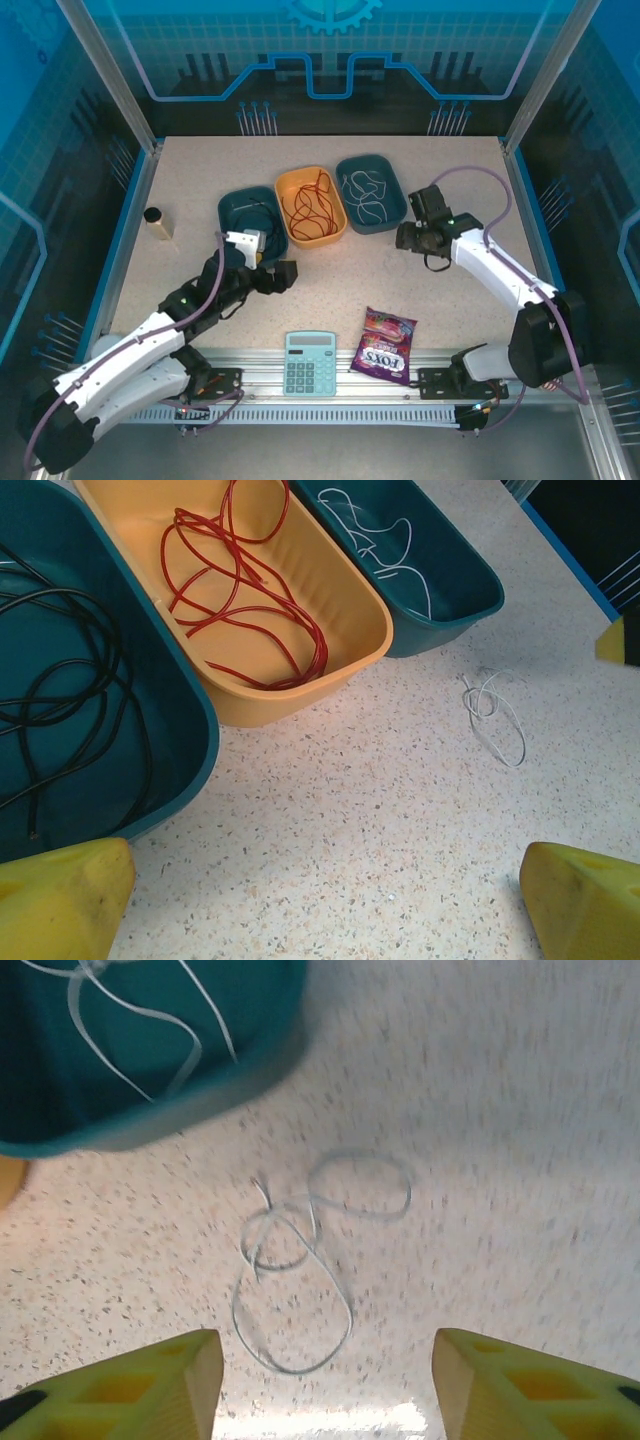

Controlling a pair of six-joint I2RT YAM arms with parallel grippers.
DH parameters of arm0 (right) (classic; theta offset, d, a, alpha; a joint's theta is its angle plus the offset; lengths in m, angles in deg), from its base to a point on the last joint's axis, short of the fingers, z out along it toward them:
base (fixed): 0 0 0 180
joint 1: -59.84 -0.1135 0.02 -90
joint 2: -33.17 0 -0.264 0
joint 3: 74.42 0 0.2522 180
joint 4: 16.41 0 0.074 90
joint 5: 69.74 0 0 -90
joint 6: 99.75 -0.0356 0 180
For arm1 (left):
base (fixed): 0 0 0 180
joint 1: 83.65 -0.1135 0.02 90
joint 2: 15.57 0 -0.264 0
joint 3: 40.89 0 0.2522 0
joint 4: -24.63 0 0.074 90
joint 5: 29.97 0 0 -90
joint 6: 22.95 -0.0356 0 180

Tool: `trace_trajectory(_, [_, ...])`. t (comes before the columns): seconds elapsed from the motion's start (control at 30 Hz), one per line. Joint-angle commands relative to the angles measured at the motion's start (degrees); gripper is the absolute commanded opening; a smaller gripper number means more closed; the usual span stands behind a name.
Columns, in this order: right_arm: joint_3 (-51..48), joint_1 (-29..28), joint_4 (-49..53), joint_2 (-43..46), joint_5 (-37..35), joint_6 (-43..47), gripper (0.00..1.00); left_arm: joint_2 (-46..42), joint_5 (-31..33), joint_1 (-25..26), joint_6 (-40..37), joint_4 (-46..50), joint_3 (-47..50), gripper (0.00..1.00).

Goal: Untangle the cables

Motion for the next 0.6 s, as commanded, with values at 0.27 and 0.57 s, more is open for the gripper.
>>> trace_trajectory(0.27, [-6.5,-2.1,-7.4,-3.9,-2.2,-14.6,0.6,2.1,-0.4,-0.3,2.1,-3.3,0.7,0.99])
trace_trajectory(0.57, [-2.0,-2.7,-12.6,-12.4,-4.3,-17.9,0.59,2.0,-0.3,-0.3,2.1,-2.9,1.0,0.99])
